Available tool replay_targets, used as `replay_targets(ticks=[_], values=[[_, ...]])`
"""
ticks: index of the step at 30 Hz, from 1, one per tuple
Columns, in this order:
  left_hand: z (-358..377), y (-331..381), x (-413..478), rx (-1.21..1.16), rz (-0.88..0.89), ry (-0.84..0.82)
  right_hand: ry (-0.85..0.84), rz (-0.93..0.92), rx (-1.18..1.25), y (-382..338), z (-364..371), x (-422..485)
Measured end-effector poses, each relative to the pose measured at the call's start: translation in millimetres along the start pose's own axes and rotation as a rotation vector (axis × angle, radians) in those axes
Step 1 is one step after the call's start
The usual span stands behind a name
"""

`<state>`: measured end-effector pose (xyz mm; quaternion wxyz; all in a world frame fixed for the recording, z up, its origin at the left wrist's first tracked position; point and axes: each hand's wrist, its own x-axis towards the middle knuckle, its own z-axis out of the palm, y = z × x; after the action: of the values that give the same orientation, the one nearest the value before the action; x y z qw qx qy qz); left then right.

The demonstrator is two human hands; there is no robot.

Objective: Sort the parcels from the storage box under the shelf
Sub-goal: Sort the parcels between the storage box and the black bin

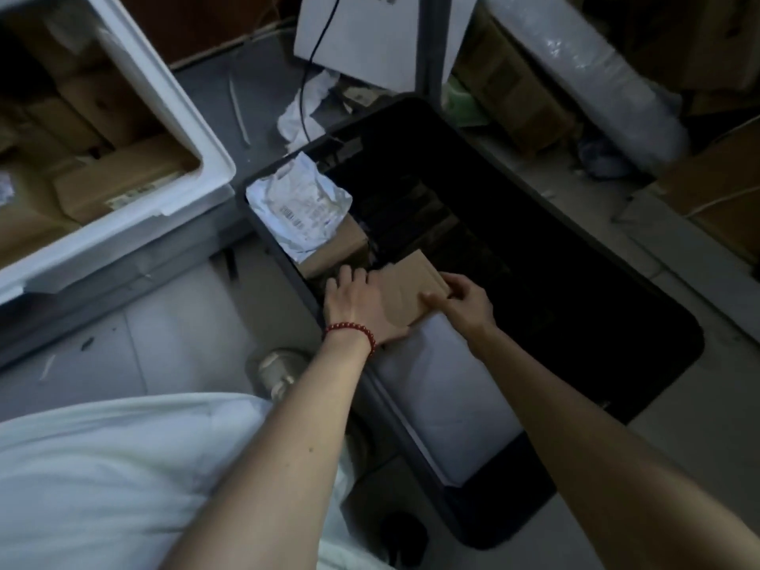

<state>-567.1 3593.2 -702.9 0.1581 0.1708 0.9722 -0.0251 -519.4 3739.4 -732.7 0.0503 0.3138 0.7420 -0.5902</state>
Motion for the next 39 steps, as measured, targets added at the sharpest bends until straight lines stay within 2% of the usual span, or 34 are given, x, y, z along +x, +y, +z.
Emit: replay_targets(ticks=[7, 14, 16, 18, 21, 24, 28, 34, 39], values=[[6.2, -1.8, 6.2, -0.063, 0.003, -0.086, -0.038, 0.001, -0.018, 6.0, 22.0, 6.9], [8.5, -2.6, 5.5, 0.046, -0.019, -0.068, -0.086, -0.008, -0.111, 13.0, 44.7, 7.6], [9.5, -2.6, 5.2, 0.076, -0.026, -0.066, -0.107, -0.038, -0.208, 14.4, 42.5, 11.2], [7.9, -2.1, 4.1, 0.076, -0.019, -0.039, -0.160, -0.072, -0.409, 10.5, 39.2, 16.0], [1.3, -5.4, -2.6, 0.034, 0.004, 0.039, -0.129, -0.184, -0.770, -1.3, 34.7, 14.0], [-7.4, -21.2, -14.7, -0.019, 0.017, 0.142, -0.023, -0.282, -0.870, -18.8, 30.6, 5.7], [-33.2, -51.6, -32.8, -0.110, -0.029, 0.235, 0.024, -0.381, -0.992, -52.2, 28.2, -7.9], [-101.5, -84.9, -53.9, -0.268, -0.229, 0.280, -0.044, -0.571, -0.917, -123.1, 51.1, -50.1], [-150.8, -126.1, -84.5, -0.280, -0.341, 0.413, -0.028, -0.857, -0.838, -193.2, 92.1, -88.5]])
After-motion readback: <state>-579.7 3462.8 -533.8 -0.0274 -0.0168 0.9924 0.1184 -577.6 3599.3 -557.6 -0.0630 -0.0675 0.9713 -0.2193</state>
